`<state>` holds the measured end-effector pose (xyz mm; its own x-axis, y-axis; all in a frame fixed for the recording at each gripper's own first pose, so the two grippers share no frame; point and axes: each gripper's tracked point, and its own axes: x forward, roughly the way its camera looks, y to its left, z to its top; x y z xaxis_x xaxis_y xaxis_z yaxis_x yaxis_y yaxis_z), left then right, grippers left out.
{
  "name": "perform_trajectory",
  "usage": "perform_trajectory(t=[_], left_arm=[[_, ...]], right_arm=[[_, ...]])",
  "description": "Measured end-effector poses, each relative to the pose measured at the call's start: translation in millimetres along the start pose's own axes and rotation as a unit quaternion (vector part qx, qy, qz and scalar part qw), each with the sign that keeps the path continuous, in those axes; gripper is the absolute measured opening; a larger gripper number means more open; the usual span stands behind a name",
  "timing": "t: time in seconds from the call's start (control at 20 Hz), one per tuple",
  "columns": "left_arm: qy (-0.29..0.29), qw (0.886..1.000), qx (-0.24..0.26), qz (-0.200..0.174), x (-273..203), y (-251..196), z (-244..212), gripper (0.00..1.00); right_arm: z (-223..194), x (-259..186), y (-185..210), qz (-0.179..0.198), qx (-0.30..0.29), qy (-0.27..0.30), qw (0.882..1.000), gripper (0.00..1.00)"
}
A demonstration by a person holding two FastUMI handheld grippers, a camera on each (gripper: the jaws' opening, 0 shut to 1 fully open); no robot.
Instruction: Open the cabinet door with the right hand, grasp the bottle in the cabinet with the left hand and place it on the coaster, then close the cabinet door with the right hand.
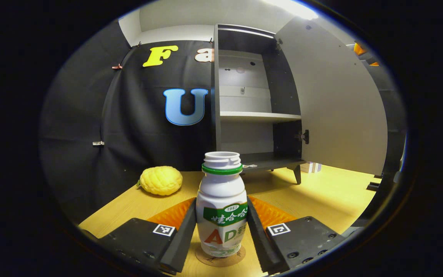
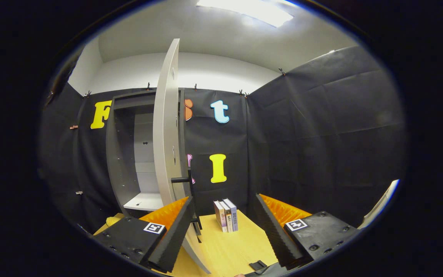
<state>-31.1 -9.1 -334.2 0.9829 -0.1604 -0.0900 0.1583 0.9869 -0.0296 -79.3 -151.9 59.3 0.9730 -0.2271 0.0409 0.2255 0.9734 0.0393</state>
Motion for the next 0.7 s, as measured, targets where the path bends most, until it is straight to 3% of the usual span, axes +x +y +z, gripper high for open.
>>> perform_trajectory(t=[0.25,0.7], left_arm=[[0.005,1.0,-0.016,0.005,-1,2,-9,0.72],[0.003,1.0,0.002,0.001,1,-2,-6,0.74]], right_arm=[[-3,3,9,0.009,-0.011,0.006,1.0,0.98],[-9,7,7,0.013,-0.015,0.015,1.0,0.98]])
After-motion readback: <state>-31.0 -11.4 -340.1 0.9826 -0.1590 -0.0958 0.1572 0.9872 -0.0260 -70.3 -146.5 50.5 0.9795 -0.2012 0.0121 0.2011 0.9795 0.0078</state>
